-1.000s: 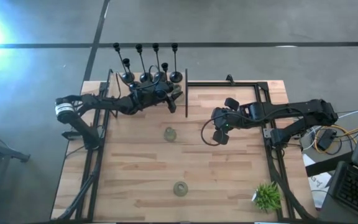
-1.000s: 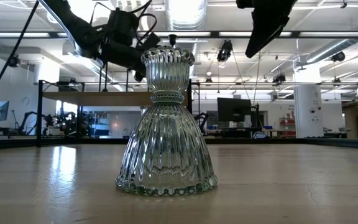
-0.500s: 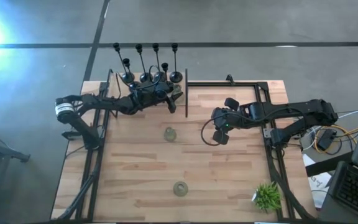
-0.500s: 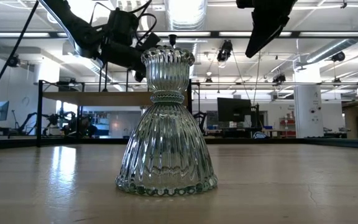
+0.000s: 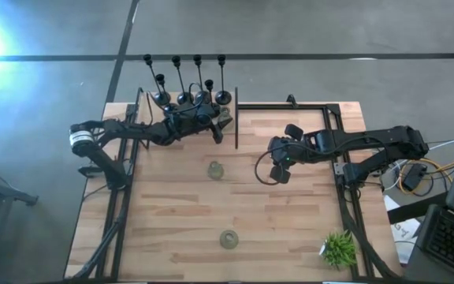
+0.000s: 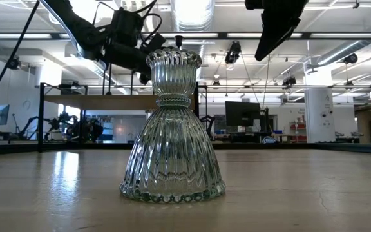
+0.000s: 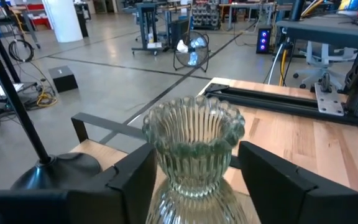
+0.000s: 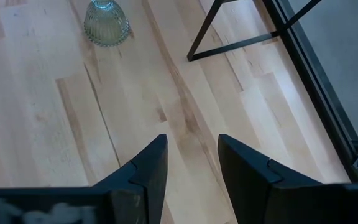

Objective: Pick & Place candle stick holders
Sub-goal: Put the green candleholder on the shelf

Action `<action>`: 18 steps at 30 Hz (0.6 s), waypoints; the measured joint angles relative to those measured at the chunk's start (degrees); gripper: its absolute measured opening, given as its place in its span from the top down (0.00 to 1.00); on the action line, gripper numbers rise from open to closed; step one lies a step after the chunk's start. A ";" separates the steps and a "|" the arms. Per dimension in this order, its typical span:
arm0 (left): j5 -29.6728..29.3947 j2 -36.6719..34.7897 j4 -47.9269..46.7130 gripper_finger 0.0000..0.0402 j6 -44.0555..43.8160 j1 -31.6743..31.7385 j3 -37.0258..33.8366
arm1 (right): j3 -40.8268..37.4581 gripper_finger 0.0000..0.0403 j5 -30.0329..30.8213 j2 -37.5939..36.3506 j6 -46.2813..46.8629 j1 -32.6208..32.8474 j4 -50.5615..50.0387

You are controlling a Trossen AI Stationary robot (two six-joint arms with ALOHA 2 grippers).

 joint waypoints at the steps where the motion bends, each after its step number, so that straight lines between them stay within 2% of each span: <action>1: 0.00 0.00 -0.33 0.41 0.00 0.00 -0.02 | 0.00 0.67 -0.04 0.00 0.00 0.01 0.00; 5: -0.01 -0.17 -2.12 0.38 0.04 0.00 -0.06 | -0.03 0.67 -0.09 0.00 0.00 0.01 0.00; 14: -0.02 -2.55 -4.04 0.40 0.04 -0.07 -0.46 | -0.09 0.64 -0.09 0.00 0.00 0.02 -0.21; 18: -0.04 -3.95 -8.16 0.40 -0.61 -0.26 -0.35 | -0.09 0.64 -0.09 -0.01 0.00 0.02 -0.46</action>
